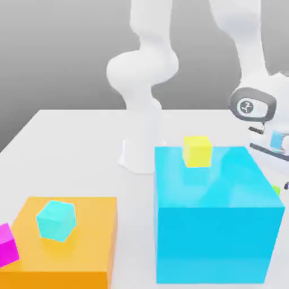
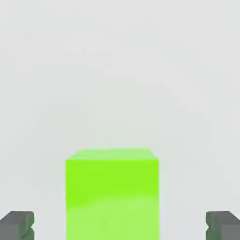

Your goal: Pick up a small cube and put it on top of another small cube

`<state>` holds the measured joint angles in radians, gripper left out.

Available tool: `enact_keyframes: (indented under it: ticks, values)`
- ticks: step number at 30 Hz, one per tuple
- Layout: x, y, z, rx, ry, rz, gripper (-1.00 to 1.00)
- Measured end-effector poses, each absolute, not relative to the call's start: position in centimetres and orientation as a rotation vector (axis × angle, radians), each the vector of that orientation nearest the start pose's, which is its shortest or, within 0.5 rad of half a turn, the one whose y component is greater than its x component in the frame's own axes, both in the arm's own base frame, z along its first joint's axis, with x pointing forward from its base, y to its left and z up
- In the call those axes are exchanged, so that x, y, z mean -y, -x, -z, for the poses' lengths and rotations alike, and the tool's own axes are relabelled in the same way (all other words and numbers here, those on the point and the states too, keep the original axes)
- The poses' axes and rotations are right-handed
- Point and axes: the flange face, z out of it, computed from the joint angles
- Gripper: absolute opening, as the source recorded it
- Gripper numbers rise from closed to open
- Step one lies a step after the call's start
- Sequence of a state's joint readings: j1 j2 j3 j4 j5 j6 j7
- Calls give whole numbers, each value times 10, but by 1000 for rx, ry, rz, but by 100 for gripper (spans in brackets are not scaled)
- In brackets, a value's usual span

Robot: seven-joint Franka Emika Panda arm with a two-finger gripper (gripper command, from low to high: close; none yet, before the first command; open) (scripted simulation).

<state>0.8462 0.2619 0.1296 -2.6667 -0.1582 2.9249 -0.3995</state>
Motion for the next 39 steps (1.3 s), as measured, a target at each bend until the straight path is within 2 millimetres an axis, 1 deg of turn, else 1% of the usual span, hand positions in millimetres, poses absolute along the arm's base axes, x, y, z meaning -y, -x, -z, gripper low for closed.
enact_keyframes:
  ticks: [1, 2, 7, 8, 9, 11, 15, 17, 18, 22, 24, 27, 28, 29, 30, 32, 33, 34, 36, 39]
  values:
    - [-347, -218, -142, 2171, 2271, 1, 0]
    - [-347, -218, -135, 2171, 2270, 0, -100]
    - [-347, -217, -135, 2172, 2271, -3, -100]
    - [-347, -217, -132, 2172, 2270, -3, -100]
    - [-347, -217, -135, 2173, 2270, -3, -100]
    - [-348, -218, -151, 2173, 2271, -2, -100]
    - [-346, -220, -191, 2165, 2279, -2, -100]
    - [-340, -241, -203, 2103, 2343, 26, -100]
    - [-338, -256, -212, 2071, 2376, 63, -100]
    - [-319, -330, -256, 1935, 2517, 252, -100]
    - [-306, -364, -281, 1875, 2582, 355, -100]
    - [-278, -412, -320, 1785, 2679, 510, -100]
    - [-270, -423, -331, 1773, 2700, 548, -100]
    - [-275, -422, -337, 1825, 2673, 555, -100]
    - [-259, -432, -341, 1816, 2699, 544, -100]
    - [-187, -466, -346, 1707, 2820, 492, -100]
    - [-150, -479, -349, 1668, 2868, 453, -100]
    - [-120, -486, -351, 1648, 2896, 414, -100]
    - [-69, -493, -355, 1620, 2932, 340, -100]
    - [4, -494, -358, 1573, 2960, 232, -100]
